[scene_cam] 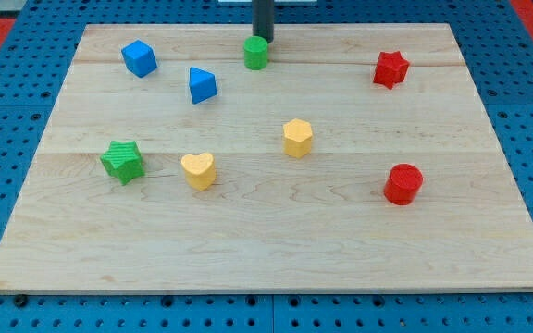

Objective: Adjust the blue triangle diagonally to the blue cube

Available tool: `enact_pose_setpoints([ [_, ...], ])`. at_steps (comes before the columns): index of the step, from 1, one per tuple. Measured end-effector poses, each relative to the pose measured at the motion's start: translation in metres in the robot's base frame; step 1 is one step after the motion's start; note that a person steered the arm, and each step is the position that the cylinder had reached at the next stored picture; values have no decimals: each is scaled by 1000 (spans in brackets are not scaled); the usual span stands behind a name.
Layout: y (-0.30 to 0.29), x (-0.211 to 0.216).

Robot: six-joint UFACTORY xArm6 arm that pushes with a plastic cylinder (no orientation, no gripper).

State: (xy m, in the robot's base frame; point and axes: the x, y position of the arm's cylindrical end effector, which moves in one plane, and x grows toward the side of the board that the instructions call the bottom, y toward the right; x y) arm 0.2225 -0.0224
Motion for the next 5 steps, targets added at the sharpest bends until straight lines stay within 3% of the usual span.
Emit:
enact_pose_setpoints([
  [1, -60, 17],
  [4, -80, 84],
  [5, -137, 95],
])
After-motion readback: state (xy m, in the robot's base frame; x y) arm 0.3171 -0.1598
